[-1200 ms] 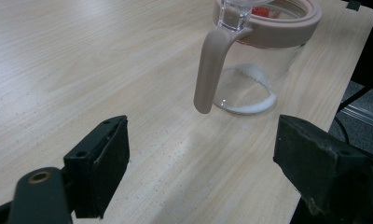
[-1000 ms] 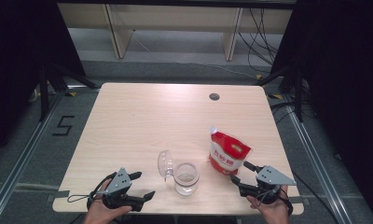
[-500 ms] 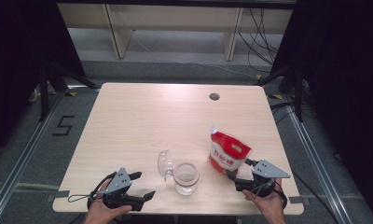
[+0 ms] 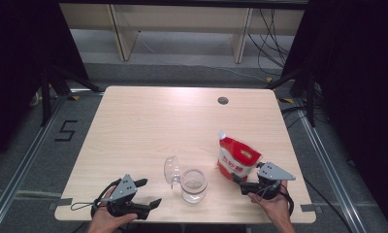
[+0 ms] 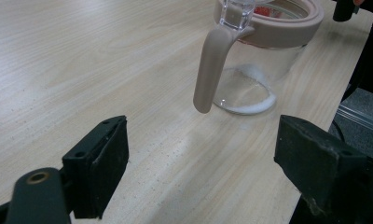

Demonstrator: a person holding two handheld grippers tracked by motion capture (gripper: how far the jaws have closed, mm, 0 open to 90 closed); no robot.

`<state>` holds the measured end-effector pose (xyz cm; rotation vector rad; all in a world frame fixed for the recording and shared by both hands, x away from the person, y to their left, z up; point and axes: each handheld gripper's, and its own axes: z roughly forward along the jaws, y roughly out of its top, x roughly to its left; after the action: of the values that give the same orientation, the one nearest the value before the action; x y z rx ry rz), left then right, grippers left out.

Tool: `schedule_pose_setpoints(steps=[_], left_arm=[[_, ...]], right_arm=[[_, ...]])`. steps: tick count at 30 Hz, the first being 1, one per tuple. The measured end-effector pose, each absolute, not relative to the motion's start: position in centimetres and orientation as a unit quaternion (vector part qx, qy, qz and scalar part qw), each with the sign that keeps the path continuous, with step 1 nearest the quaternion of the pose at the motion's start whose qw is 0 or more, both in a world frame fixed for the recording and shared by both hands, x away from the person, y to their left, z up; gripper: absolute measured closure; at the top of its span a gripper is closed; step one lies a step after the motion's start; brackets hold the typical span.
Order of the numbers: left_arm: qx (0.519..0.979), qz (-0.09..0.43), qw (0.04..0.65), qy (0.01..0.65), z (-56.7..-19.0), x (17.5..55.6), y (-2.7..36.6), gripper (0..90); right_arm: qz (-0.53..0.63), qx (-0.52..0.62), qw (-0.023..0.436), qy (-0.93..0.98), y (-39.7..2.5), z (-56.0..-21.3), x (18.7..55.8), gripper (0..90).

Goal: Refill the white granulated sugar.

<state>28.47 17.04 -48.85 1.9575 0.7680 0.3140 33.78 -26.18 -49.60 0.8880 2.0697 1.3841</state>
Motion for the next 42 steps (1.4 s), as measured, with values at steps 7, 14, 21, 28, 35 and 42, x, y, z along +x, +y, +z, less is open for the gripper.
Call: schedule_pose_setpoints(steps=[7, 14, 21, 28, 35, 42], left_arm=[[0.802, 0.127, 0.490, 0.318, -48.8, 28.5, 17.1, 17.2], [0.804, 0.128, 0.486, 0.318, -48.8, 28.4, 17.0, 17.2], [0.802, 0.124, 0.489, 0.319, -48.9, 28.5, 17.0, 17.0], [0.808, 0.130, 0.485, 0.308, -48.8, 28.5, 17.1, 17.0], [0.805, 0.127, 0.486, 0.316, -48.9, 28.5, 17.1, 17.0], [0.811, 0.128, 0.483, 0.304, -48.9, 28.5, 17.1, 17.0]], right_arm=[[0.514, 0.325, 0.250, 0.754, -26.0, -49.7, 34.1, 22.1], [0.520, 0.317, 0.249, 0.753, -25.9, -49.8, 34.3, 24.4], [0.527, 0.314, 0.244, 0.751, -25.6, -50.0, 34.5, 25.9], [0.541, 0.300, 0.245, 0.747, -25.3, -50.2, 34.8, 28.5], [0.554, 0.310, 0.234, 0.737, -24.9, -50.5, 35.0, 32.8], [0.562, 0.296, 0.232, 0.736, -24.9, -50.6, 35.3, 34.4]])
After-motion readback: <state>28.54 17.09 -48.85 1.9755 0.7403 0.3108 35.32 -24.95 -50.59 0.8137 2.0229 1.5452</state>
